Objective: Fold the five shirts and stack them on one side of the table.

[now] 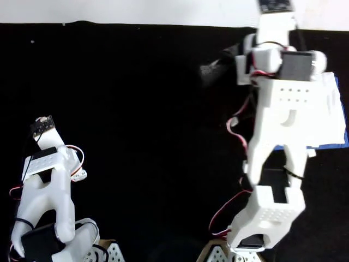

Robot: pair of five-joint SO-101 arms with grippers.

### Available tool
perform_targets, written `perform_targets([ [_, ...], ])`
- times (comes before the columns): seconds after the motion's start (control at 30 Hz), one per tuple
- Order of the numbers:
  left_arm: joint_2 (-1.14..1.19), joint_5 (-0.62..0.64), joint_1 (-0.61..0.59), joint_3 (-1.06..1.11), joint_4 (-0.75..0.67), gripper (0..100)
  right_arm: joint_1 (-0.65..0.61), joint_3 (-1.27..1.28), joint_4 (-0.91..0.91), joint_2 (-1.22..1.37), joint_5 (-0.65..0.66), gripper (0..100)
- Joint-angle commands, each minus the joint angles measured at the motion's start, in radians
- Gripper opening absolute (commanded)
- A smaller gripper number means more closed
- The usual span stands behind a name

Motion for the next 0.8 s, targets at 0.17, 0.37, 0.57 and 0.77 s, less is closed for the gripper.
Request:
perform_targets([
  [0.17,-0.004,0.002,-0.007,0.001,-0.041,1,0.234,0.001,0.01,-0.07,0.127,0.5],
  [0.37,-0.004,0.002,-0.007,0.001,-0.041,1,0.32,0.001,0.01,-0.065,0.204,0.5],
  [0.57,-0.004,0.002,-0.007,0.001,-0.041,1,0.229,0.001,0.012,-0.099,0.198,0.5],
  [0.77,-0.004,0.002,-0.007,0.001,-0.041,1,0.117,0.008,0.012,-0.266,0.17,0.5],
])
